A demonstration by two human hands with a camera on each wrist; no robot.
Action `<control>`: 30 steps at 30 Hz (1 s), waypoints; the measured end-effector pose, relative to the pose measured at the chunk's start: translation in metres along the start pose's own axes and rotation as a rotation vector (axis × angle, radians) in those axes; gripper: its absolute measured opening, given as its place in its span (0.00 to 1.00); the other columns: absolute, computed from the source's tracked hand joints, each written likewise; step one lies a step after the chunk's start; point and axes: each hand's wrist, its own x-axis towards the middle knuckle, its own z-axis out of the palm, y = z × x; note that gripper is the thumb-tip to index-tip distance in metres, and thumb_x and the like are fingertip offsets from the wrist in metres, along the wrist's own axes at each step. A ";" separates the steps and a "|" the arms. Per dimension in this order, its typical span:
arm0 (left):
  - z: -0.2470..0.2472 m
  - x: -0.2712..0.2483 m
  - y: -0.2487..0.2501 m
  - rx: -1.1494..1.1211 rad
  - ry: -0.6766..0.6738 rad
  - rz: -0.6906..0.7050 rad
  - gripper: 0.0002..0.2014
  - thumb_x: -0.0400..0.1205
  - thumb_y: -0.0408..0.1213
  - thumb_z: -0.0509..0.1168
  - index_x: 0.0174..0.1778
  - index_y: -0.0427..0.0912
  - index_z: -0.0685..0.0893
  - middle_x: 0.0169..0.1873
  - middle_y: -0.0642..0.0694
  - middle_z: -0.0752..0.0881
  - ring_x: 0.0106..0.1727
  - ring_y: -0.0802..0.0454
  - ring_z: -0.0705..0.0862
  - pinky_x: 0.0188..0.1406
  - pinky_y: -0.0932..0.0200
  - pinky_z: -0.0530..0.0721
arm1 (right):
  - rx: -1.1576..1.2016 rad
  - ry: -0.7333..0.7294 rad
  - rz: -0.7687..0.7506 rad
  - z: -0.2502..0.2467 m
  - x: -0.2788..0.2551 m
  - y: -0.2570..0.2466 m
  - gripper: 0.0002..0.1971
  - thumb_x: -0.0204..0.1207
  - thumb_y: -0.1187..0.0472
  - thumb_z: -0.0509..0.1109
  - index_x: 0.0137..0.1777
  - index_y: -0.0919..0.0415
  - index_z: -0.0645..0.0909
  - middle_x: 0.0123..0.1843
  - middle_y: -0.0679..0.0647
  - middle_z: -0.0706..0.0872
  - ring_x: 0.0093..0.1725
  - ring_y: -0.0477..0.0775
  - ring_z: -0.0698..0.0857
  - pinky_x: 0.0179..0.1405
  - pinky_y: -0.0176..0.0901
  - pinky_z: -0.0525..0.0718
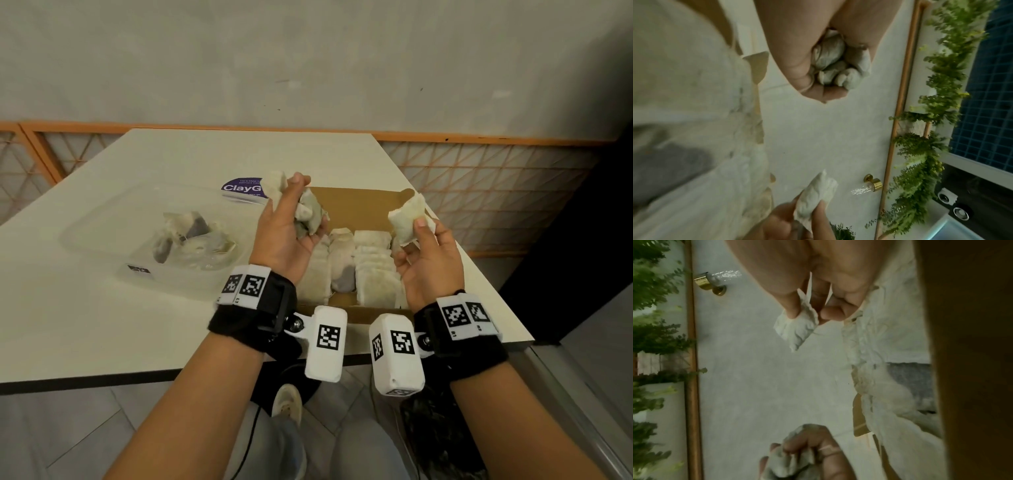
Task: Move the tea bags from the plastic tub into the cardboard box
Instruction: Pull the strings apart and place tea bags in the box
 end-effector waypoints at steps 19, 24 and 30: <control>-0.029 -0.008 0.002 0.072 0.035 -0.065 0.08 0.84 0.43 0.63 0.41 0.47 0.83 0.34 0.53 0.82 0.31 0.60 0.80 0.31 0.66 0.82 | -1.008 -0.638 0.102 0.027 -0.024 0.023 0.08 0.68 0.66 0.77 0.35 0.57 0.81 0.31 0.55 0.84 0.25 0.45 0.79 0.27 0.34 0.79; -0.030 -0.007 0.004 0.057 0.032 -0.087 0.10 0.85 0.43 0.61 0.40 0.47 0.82 0.34 0.53 0.80 0.33 0.59 0.78 0.33 0.67 0.81 | -0.987 -0.622 0.144 0.036 -0.025 0.027 0.07 0.70 0.69 0.75 0.36 0.62 0.80 0.27 0.58 0.82 0.18 0.43 0.78 0.19 0.30 0.76; -0.024 -0.006 0.011 -0.082 0.028 -0.195 0.13 0.86 0.46 0.58 0.40 0.45 0.81 0.37 0.50 0.79 0.38 0.57 0.78 0.37 0.64 0.83 | -1.027 -0.504 0.029 0.034 -0.026 0.028 0.07 0.71 0.64 0.75 0.43 0.56 0.78 0.32 0.53 0.83 0.26 0.46 0.81 0.25 0.36 0.79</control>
